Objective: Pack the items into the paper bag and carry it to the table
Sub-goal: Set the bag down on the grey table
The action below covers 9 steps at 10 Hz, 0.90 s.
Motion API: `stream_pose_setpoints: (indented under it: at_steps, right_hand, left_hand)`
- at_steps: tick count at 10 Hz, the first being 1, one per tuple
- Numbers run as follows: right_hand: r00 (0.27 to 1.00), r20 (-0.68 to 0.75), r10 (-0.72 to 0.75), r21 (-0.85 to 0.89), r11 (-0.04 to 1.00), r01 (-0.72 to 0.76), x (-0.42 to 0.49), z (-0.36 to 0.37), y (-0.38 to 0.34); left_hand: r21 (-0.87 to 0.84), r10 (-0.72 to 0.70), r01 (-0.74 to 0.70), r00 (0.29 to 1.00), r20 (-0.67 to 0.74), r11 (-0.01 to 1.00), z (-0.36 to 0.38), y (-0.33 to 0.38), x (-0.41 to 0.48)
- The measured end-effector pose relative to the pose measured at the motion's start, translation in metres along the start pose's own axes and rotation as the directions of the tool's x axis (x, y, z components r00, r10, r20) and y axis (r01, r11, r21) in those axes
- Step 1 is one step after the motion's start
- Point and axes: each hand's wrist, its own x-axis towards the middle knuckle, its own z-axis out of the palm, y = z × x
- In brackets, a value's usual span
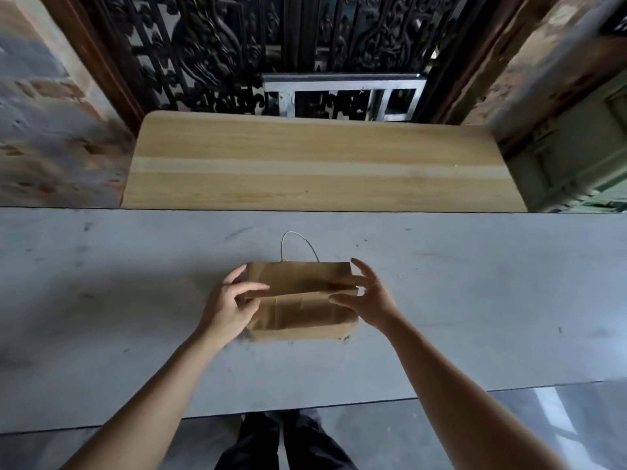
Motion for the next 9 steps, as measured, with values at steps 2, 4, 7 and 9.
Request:
stream_pose_setpoints:
  at_steps: [2, 4, 7, 9]
  right_hand:
    - [0.950, -0.123, -0.288, -0.266, 0.931, 0.248, -0.003, 0.020, 0.001]
    - [0.964, -0.244, -0.105, -0.085, 0.993, 0.086, -0.004, 0.010, 0.031]
    - [0.991, -0.104, 0.086, 0.003, 0.996, -0.086, -0.009, -0.001, 0.032]
    - [0.996, -0.014, 0.086, -0.160, 0.983, -0.087, -0.043, -0.025, 0.011]
  left_hand:
    - [0.075, 0.076, -0.070, 0.994, -0.082, 0.995, -0.008, -0.009, -0.010]
    - [0.010, -0.025, 0.027, 0.992, -0.120, 1.000, -0.011, -0.008, -0.010]
    - [-0.269, -0.339, 0.339, 0.940, 0.049, 0.901, -0.012, 0.002, -0.014]
    - [-0.106, -0.289, 0.286, 0.957, -0.010, 0.952, -0.023, 0.024, -0.030]
